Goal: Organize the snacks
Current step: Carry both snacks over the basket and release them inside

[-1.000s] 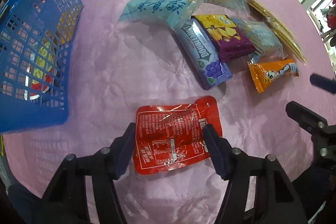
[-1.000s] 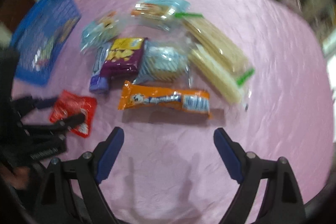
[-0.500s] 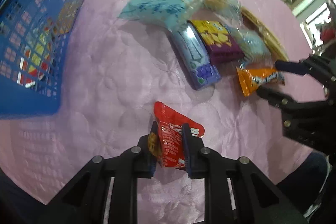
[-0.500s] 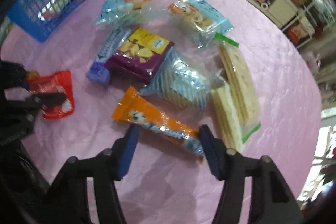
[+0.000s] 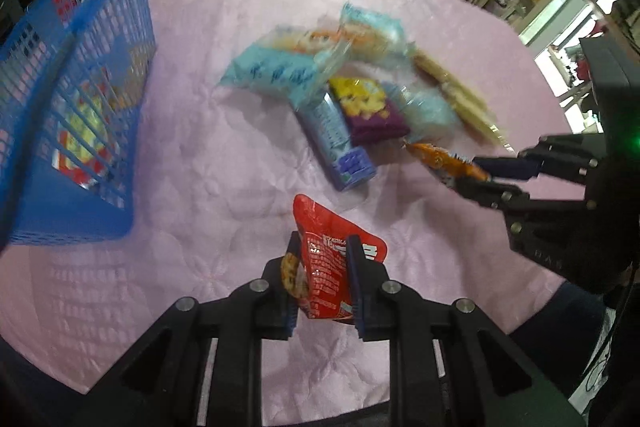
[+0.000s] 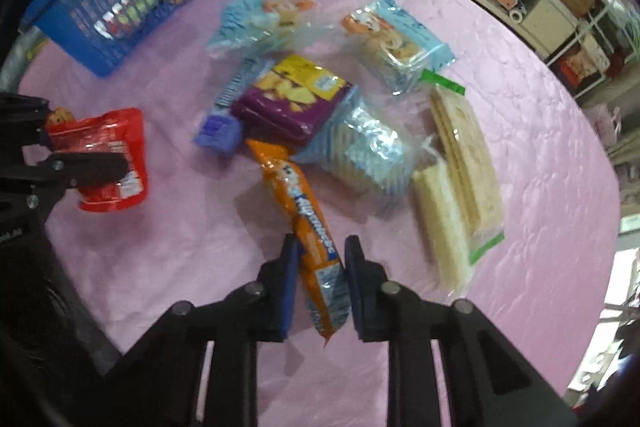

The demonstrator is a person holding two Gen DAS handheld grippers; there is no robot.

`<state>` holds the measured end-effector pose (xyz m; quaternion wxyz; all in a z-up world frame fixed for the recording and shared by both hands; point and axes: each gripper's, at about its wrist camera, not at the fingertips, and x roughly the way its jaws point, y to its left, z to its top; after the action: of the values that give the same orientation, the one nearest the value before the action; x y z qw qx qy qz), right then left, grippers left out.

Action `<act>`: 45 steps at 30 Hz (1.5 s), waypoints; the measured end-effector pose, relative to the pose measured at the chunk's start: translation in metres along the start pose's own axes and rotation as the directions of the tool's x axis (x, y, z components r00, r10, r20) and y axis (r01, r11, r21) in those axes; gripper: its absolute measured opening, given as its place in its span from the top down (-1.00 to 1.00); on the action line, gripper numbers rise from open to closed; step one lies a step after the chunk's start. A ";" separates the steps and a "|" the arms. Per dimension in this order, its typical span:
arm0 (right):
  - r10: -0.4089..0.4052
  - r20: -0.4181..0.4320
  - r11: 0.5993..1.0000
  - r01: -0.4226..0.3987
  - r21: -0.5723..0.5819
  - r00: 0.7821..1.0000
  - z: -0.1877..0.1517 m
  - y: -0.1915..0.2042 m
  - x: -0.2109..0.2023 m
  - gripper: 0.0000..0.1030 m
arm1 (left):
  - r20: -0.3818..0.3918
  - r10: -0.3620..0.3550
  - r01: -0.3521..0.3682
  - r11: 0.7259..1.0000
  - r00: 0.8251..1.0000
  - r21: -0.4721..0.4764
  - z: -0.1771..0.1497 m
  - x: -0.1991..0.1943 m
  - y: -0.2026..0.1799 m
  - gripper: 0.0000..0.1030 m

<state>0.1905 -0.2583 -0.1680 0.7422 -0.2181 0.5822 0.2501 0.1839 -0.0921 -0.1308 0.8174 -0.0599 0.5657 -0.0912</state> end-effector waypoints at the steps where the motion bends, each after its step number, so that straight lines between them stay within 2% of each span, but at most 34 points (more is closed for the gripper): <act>1: 0.000 0.015 1.000 -0.001 0.015 1.000 0.000 0.000 -0.008 0.51 | 0.011 -0.004 0.004 1.000 1.000 0.001 -0.001 -0.008 0.002 0.64; 4: -0.028 0.060 0.999 0.026 0.039 0.998 0.006 0.007 -0.031 0.52 | 0.041 -0.014 0.014 1.000 0.999 0.001 -0.004 -0.027 0.006 0.64; 9: -0.033 0.130 0.997 0.024 0.072 0.991 0.012 0.032 -0.070 0.52 | 0.114 -0.024 0.021 0.999 0.993 0.027 -0.013 -0.071 0.000 0.64; 13: -0.028 0.203 0.996 0.010 0.091 0.979 0.026 0.041 -0.105 0.52 | 0.152 -0.069 0.068 0.998 0.986 0.016 -0.013 -0.107 0.005 0.64; 18: 0.001 0.296 0.994 -0.034 0.103 0.955 0.053 0.061 -0.139 0.52 | 0.234 -0.006 -0.002 1.000 0.972 0.030 0.000 -0.156 0.027 0.64; 22: 0.034 0.341 0.993 -0.070 0.092 0.939 0.081 0.084 -0.154 0.52 | 0.271 0.044 -0.046 0.999 0.962 0.003 0.011 -0.176 0.052 0.64; 25: 0.040 0.345 0.993 -0.077 0.092 0.938 0.103 0.099 -0.156 0.52 | 0.289 0.073 -0.067 0.997 0.955 -0.032 0.019 -0.190 0.079 0.64; 31: 0.135 0.328 0.977 -0.181 0.114 0.935 0.149 0.126 -0.147 0.52 | 0.291 0.105 -0.083 0.993 0.951 -0.087 0.033 -0.195 0.125 0.64; 34: 0.156 0.295 0.958 -0.217 0.186 0.943 0.168 0.136 -0.134 0.52 | 0.276 0.110 -0.078 0.989 0.955 -0.124 0.041 -0.190 0.150 0.64; 37: 0.215 0.267 0.928 -0.282 0.246 0.940 0.186 0.145 -0.116 0.52 | 0.257 0.106 -0.068 0.986 0.960 -0.153 0.048 -0.181 0.170 0.64; 42: 0.211 0.222 0.933 -0.264 0.246 0.952 0.212 0.161 -0.094 0.52 | 0.218 0.105 -0.068 0.983 0.970 -0.168 0.057 -0.166 0.194 0.64; 45: 0.190 0.190 0.949 -0.230 0.216 0.963 0.226 0.168 -0.081 0.52 | 0.197 0.109 -0.076 0.983 0.974 -0.165 0.066 -0.157 0.206 0.64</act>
<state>0.2402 0.0025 -0.0435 0.7780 -0.0434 0.5636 0.2742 0.2081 0.1422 -0.0056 0.8675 -0.1066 0.4859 -0.0014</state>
